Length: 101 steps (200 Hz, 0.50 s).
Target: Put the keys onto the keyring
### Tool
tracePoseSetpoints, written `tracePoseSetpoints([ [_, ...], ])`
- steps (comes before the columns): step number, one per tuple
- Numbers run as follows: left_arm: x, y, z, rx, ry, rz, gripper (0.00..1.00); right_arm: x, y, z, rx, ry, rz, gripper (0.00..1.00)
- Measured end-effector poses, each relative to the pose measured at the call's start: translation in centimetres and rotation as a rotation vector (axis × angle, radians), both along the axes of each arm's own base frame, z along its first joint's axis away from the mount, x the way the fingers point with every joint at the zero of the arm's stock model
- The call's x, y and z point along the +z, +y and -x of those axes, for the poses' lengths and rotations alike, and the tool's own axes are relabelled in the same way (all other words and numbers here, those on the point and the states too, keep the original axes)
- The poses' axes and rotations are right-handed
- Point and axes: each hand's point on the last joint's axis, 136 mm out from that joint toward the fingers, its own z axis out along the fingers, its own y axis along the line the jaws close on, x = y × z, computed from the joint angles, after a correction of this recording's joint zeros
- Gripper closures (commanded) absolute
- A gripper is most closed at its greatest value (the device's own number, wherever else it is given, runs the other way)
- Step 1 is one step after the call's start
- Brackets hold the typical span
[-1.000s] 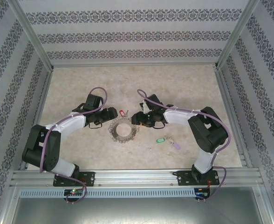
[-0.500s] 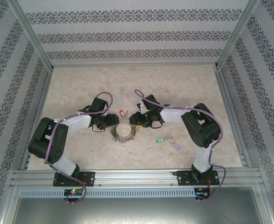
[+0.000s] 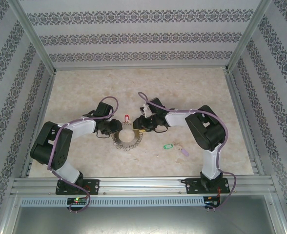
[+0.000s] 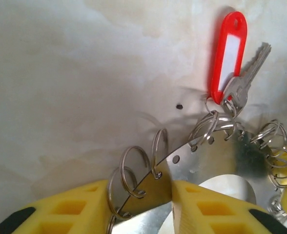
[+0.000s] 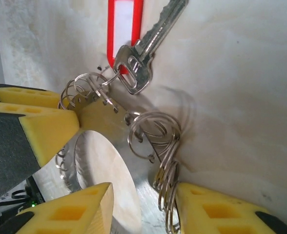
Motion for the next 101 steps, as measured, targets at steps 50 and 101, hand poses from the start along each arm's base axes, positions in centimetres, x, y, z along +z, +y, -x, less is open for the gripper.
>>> tracePoseSetpoints([
  [50,-0.10,0.20,-0.07,0.006,-0.002,-0.011,0.70,-0.34,-0.02,-0.08,0.013,0.002,-0.010,0.78],
  [101,0.01,0.45,-0.22,0.018,-0.017,-0.014,0.88,-0.58,-0.53,-0.54,-0.021,0.037,-0.059,0.79],
])
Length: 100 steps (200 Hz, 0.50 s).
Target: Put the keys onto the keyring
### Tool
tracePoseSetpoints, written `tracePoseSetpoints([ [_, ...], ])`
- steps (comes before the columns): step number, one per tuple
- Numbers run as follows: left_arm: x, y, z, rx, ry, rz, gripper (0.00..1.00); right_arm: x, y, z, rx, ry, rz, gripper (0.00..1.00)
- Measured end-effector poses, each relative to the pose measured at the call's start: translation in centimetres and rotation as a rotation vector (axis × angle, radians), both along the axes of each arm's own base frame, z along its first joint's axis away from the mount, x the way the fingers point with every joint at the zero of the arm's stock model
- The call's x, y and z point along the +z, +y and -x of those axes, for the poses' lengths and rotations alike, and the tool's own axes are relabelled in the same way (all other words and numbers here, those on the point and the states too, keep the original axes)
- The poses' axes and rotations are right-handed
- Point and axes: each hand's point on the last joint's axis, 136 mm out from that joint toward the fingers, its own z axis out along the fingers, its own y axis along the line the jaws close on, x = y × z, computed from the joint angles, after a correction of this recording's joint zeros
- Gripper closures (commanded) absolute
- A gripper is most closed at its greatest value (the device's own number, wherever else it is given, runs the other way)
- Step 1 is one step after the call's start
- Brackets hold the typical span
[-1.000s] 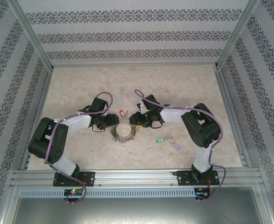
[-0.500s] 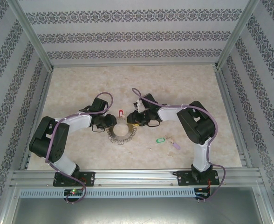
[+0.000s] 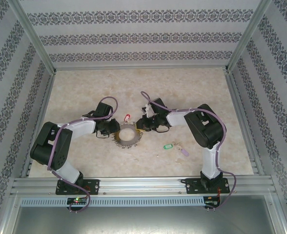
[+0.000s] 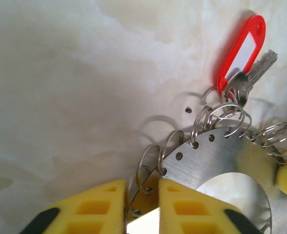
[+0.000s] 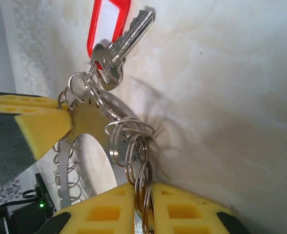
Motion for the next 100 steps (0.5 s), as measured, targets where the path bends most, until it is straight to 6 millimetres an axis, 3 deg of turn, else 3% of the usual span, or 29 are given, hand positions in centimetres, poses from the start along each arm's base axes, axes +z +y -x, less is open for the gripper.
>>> tracePoseSetpoints([
  [20,0.2,0.1,-0.4,0.014,-0.030,0.004,1.00,0.3,0.1,0.0,-0.006,0.008,-0.025,0.73],
  [52,0.6,0.3,-0.7,0.027,-0.061,0.007,1.00,0.7,0.1,-0.1,-0.015,0.010,-0.056,0.68],
  [100,1.3,0.5,-0.8,0.035,-0.088,0.007,1.00,1.2,0.3,0.0,-0.025,0.038,-0.105,0.85],
])
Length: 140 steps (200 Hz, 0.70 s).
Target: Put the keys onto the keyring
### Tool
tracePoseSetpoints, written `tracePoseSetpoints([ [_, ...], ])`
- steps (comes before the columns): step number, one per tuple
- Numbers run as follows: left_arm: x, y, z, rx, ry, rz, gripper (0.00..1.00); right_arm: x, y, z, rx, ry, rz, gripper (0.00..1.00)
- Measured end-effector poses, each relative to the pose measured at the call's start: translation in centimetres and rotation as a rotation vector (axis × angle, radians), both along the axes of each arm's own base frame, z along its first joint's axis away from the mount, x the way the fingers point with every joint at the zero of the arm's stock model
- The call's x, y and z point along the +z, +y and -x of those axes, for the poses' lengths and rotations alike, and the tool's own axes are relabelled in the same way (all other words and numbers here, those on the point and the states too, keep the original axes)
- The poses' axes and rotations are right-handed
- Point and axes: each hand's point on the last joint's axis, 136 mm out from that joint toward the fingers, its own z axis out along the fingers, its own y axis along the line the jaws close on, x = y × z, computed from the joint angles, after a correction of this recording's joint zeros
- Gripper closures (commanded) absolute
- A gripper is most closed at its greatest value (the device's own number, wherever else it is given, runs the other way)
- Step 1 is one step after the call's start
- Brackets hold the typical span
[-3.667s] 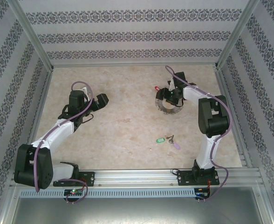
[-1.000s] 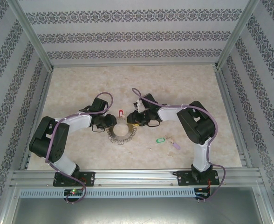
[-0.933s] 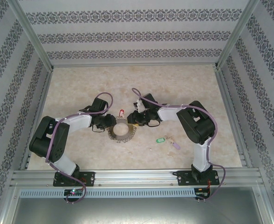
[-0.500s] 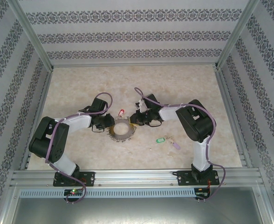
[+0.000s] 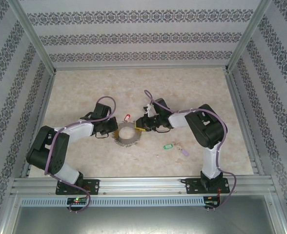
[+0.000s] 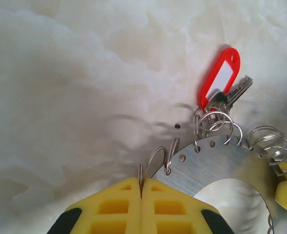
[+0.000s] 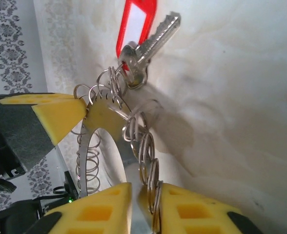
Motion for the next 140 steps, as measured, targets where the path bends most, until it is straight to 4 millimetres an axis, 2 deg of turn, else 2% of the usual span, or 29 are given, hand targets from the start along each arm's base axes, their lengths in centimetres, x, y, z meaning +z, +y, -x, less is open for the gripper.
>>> tracePoseSetpoints([
  [21,-0.2,0.3,0.0,0.010,-0.001,-0.017,1.00,0.2,0.1,-0.1,-0.005,0.001,-0.010,0.95],
  [34,-0.5,0.5,0.2,0.013,0.005,-0.022,0.97,0.7,0.2,-0.4,-0.010,0.001,-0.026,0.96],
  [46,-0.5,0.5,0.3,0.012,0.003,-0.020,0.79,1.0,0.2,-0.4,-0.013,0.001,-0.035,1.00],
  [62,0.1,0.1,0.2,0.010,-0.016,0.003,0.68,1.6,0.2,-0.5,-0.016,-0.013,-0.043,1.00],
  [71,0.9,-0.3,0.1,0.008,-0.036,0.019,0.50,1.9,0.2,-0.5,-0.017,-0.019,-0.049,1.00],
  [76,1.4,-0.4,0.1,0.003,-0.051,0.024,0.44,2.3,0.2,-0.4,-0.019,-0.022,-0.053,1.00],
  [89,2.8,-0.5,-0.1,0.006,-0.088,0.038,0.37,3.2,0.1,-0.4,-0.025,-0.034,-0.066,1.00],
  [107,4.8,-0.3,-0.4,0.012,-0.146,0.055,0.20,5.0,-0.2,-0.5,-0.035,-0.064,-0.091,1.00],
  [140,8.9,1.2,-0.8,0.043,-0.238,0.123,0.05,9.8,-1.5,-1.7,-0.080,-0.147,-0.154,1.00],
])
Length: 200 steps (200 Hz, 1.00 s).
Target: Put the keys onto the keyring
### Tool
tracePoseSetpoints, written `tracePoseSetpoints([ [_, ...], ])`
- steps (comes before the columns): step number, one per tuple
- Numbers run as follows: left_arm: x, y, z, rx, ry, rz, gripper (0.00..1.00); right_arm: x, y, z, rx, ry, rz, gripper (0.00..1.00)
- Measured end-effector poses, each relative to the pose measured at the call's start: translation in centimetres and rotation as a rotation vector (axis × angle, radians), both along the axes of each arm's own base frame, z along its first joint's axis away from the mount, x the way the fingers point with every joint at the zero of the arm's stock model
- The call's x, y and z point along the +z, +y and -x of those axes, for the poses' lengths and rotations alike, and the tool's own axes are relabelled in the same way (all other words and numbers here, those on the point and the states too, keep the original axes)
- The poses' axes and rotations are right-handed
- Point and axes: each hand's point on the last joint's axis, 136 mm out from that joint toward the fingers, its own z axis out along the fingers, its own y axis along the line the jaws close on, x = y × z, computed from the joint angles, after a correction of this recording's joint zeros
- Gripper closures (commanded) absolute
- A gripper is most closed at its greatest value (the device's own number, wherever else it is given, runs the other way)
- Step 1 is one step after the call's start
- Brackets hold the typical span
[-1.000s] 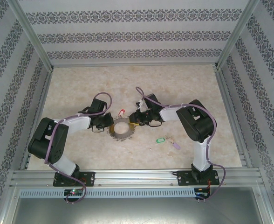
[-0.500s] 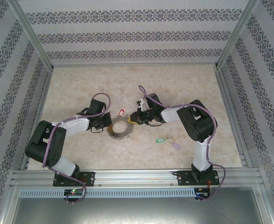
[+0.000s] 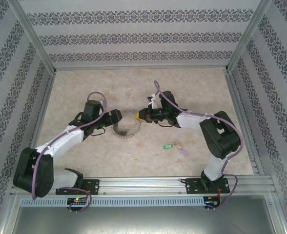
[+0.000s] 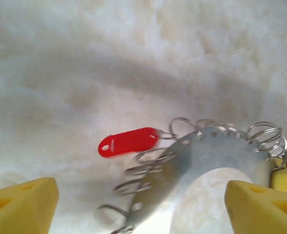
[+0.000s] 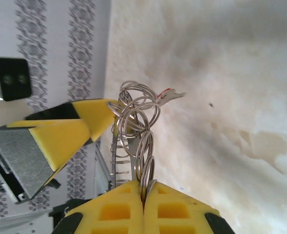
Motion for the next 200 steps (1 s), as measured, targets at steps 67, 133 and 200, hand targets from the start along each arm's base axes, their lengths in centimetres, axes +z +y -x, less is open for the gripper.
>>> tracePoseSetpoints([
  [67,6.6,-2.4,-0.9,-0.153,-0.075,0.260,0.17,7.4,-1.8,-0.7,-0.021,-0.129,-0.104,1.00],
  [133,9.8,-4.9,-1.0,-0.264,-0.089,0.434,0.74,9.4,-1.8,0.2,0.033,-0.154,-0.143,1.00],
  [200,12.8,-4.9,-0.8,-0.274,-0.155,0.470,1.00,10.3,-2.8,-0.4,0.005,-0.183,-0.142,0.60],
])
